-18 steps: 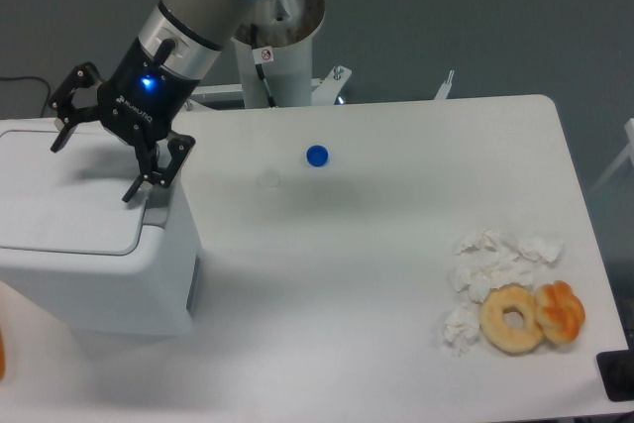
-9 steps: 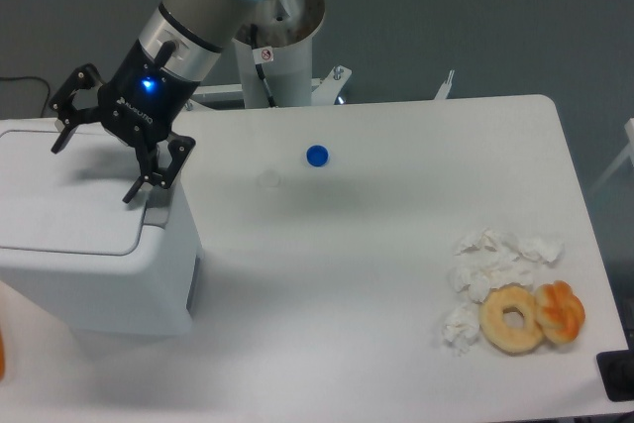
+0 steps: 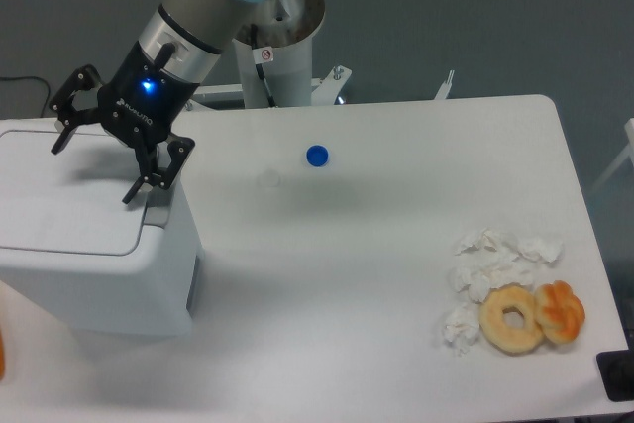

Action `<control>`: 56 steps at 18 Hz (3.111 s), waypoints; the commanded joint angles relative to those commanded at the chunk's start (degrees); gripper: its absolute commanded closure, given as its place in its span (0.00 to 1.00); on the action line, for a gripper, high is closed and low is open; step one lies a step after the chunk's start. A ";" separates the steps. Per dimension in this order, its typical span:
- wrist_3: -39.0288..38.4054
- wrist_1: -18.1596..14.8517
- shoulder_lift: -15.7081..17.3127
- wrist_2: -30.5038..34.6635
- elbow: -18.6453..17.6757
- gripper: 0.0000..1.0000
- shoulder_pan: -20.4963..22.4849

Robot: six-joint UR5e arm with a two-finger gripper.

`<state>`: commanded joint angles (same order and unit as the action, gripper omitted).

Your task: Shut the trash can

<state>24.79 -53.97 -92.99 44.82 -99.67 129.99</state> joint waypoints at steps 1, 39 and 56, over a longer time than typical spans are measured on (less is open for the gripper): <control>0.00 0.00 0.00 -0.09 0.00 0.00 0.09; 38.67 -0.62 -0.17 30.40 4.75 0.00 17.05; 70.13 -13.97 3.60 33.75 3.60 0.00 27.25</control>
<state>94.92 -67.94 -89.39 78.57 -96.06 157.24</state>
